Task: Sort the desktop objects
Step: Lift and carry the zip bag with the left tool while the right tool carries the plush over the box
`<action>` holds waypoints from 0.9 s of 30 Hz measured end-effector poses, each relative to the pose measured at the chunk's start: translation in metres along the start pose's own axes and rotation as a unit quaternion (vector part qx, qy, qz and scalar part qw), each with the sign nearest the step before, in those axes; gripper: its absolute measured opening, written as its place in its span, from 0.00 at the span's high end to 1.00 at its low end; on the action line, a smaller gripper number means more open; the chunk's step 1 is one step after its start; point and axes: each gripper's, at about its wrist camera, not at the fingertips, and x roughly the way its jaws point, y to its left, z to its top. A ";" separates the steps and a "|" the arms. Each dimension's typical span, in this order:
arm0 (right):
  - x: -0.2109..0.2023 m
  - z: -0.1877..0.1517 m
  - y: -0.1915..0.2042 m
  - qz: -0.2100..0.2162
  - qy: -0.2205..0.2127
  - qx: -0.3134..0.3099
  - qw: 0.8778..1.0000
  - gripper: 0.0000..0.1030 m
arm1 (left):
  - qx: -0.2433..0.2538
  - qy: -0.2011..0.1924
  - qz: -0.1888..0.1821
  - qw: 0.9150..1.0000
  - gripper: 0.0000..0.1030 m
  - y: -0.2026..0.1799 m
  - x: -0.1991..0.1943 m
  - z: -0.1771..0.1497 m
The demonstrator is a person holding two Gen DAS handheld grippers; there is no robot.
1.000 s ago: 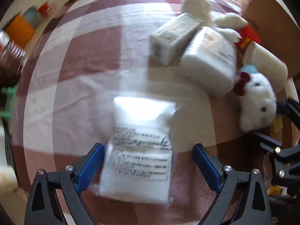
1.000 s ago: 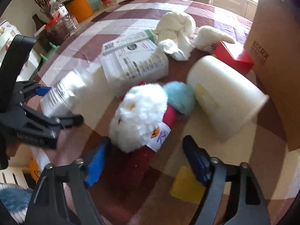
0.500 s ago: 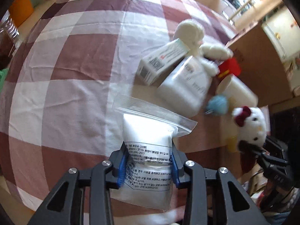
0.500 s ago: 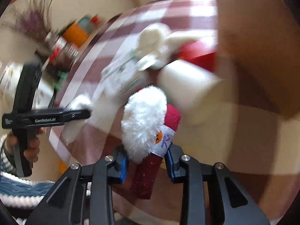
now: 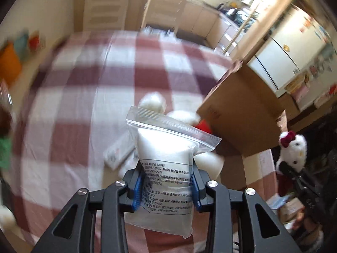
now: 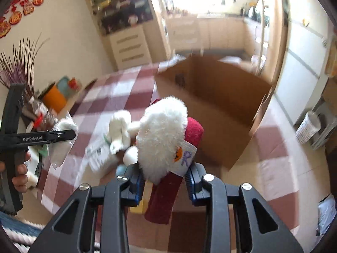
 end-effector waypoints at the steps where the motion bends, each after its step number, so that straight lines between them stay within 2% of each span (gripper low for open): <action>1: -0.012 0.009 0.002 -0.007 -0.022 -0.002 1.000 0.68 | 0.020 -0.019 0.012 1.000 0.64 -0.013 -0.007 0.008; 4: -0.041 0.029 0.003 -0.023 -0.065 -0.005 0.998 0.68 | 0.059 -0.063 0.022 0.996 0.64 -0.047 -0.025 0.032; 11: -0.100 0.068 0.001 -0.042 -0.148 0.004 0.988 0.68 | 0.118 -0.122 0.029 0.985 0.64 -0.111 -0.057 0.070; 14: -0.118 0.077 0.001 -0.059 -0.174 0.005 0.983 0.67 | 0.143 -0.152 0.042 0.977 0.64 -0.134 -0.071 0.083; 16: -0.126 0.082 0.000 -0.068 -0.185 0.007 0.980 0.67 | 0.144 -0.164 0.032 0.975 0.64 -0.143 -0.080 0.091; 22: -0.128 0.088 -0.002 -0.082 -0.197 0.018 0.977 0.67 | 0.154 -0.166 0.021 0.974 0.64 -0.162 -0.083 0.109; 27: -0.119 0.093 -0.010 -0.083 -0.197 0.030 0.976 0.67 | 0.164 -0.134 0.024 0.977 0.64 -0.172 -0.065 0.118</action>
